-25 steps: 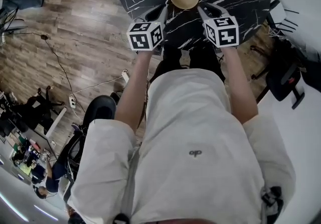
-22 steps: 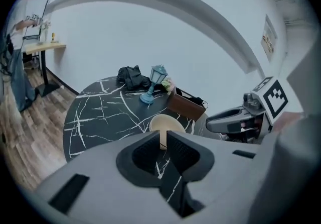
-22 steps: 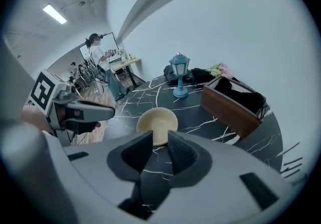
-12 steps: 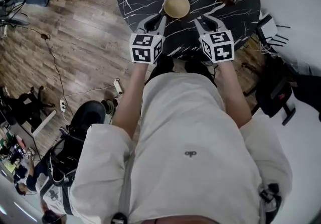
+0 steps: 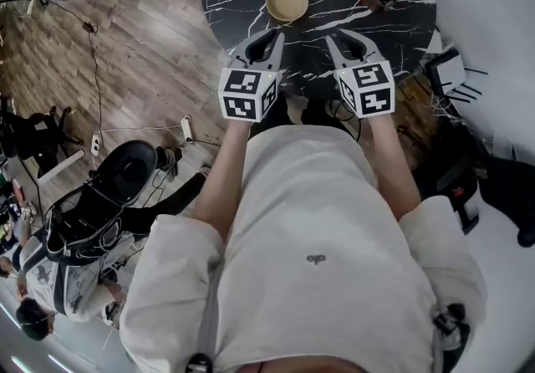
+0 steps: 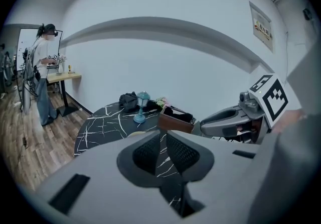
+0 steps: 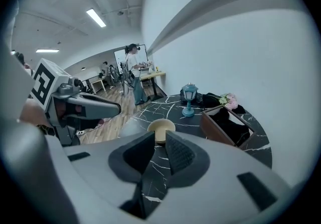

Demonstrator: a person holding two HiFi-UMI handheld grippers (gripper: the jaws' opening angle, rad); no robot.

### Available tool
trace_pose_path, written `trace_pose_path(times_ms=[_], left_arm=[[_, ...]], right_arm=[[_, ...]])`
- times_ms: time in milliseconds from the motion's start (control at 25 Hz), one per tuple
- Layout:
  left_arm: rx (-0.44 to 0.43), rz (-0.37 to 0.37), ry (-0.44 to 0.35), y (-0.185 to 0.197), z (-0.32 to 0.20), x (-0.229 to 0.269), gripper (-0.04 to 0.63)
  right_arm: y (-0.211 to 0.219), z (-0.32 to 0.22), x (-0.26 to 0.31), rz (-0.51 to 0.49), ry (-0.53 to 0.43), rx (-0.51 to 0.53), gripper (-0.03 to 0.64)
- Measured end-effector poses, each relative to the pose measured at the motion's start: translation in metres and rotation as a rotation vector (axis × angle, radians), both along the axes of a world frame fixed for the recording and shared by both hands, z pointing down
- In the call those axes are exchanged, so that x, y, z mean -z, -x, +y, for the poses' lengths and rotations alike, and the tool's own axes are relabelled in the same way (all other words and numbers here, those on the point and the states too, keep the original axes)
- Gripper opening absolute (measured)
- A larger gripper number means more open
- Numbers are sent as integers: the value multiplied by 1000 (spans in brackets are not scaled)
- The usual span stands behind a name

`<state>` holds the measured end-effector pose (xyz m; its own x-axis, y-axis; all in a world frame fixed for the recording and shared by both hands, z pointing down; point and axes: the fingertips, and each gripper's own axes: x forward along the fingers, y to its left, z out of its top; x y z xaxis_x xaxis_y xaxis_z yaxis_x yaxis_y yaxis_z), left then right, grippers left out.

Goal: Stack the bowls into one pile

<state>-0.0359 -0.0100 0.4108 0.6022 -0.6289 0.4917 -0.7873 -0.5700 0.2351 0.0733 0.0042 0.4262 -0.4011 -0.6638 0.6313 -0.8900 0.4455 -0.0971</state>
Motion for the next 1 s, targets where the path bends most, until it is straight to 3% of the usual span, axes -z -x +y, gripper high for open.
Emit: trace_pose_path(times_ms=[240,480,1000], left_arm=[[99,8,-57,-10,28,21,38],[136,86,-73,-24,54,37,38],[213,55,-160,-28,75,77,34]], right_arm=[[-11,16,19,-11,-70,93,55],[-18,33,41,-25,-136,144,23],[-8,50,89,-114,-249,219,5]])
